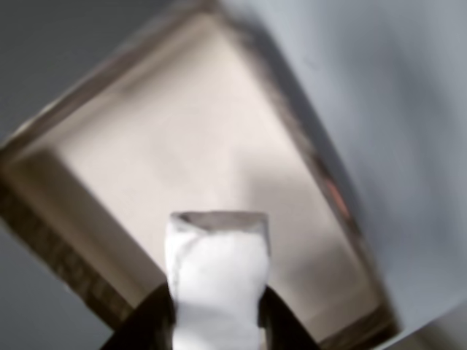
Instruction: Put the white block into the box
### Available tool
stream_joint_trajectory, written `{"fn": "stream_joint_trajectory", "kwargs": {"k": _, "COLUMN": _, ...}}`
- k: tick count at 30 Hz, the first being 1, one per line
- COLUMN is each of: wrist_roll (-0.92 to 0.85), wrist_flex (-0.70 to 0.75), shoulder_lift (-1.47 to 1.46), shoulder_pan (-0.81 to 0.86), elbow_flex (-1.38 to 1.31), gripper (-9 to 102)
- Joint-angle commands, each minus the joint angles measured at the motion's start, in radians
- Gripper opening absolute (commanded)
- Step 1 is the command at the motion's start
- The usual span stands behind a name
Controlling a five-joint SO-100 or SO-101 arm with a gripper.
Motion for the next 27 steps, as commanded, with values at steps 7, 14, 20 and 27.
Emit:
{"fn": "stream_joint_trajectory", "kwargs": {"k": 7, "wrist_roll": 0.385, "wrist_flex": 0.015, "shoulder_lift": 0.021, "shoulder_pan": 0.009, "elbow_flex": -0.083, "gripper": -2}}
{"fn": "stream_joint_trajectory", "kwargs": {"k": 14, "wrist_roll": 0.502, "wrist_flex": 0.023, "shoulder_lift": 0.014, "shoulder_pan": 0.014, "elbow_flex": -0.095, "gripper": -2}}
{"fn": "stream_joint_trajectory", "kwargs": {"k": 20, "wrist_roll": 0.494, "wrist_flex": 0.0, "shoulder_lift": -0.031, "shoulder_pan": 0.006, "elbow_flex": -0.114, "gripper": -2}}
{"fn": "stream_joint_trajectory", "kwargs": {"k": 27, "wrist_roll": 0.472, "wrist_flex": 0.0, "shoulder_lift": -0.129, "shoulder_pan": -0.003, "elbow_flex": -0.16, "gripper": -2}}
